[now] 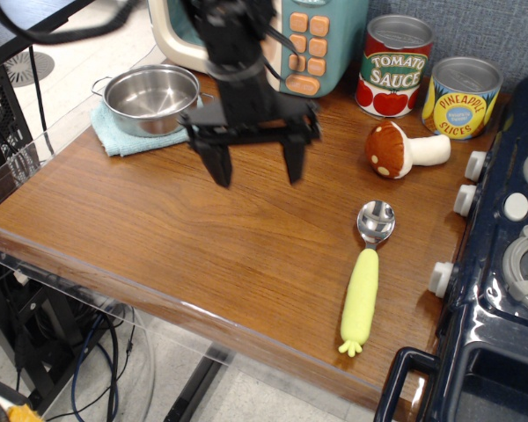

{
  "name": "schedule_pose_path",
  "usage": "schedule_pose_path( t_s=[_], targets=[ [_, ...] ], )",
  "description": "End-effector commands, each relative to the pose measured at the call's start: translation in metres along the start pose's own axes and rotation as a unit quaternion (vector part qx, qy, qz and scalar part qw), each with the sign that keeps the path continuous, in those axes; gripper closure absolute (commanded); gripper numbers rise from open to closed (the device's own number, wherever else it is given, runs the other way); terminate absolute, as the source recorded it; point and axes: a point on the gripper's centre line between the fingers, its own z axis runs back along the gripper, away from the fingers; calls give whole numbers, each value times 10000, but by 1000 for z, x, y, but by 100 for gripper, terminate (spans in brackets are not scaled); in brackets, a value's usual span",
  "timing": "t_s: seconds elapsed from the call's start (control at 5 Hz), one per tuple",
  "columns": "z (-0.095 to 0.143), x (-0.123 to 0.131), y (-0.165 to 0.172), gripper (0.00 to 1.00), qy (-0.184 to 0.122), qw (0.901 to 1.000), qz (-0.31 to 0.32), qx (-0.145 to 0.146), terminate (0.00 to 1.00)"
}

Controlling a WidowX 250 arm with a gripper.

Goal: Place the yellow spoon in front of the metal pot.

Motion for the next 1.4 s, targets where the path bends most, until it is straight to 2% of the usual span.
schedule_pose_path(
  t_s=[0.0, 0.4, 0.8, 1.2],
  targets=[
    [7, -30, -22, 0, -319, 9976, -621, 3, 0],
    [-24, -47, -50, 0, -114, 9937, -1092, 210, 0],
    [-34, -49, -60, 0, 147, 9928, -1186, 43, 0],
    [-39, -53, -66, 0, 304, 9915, -1267, 57, 0]
  ],
)
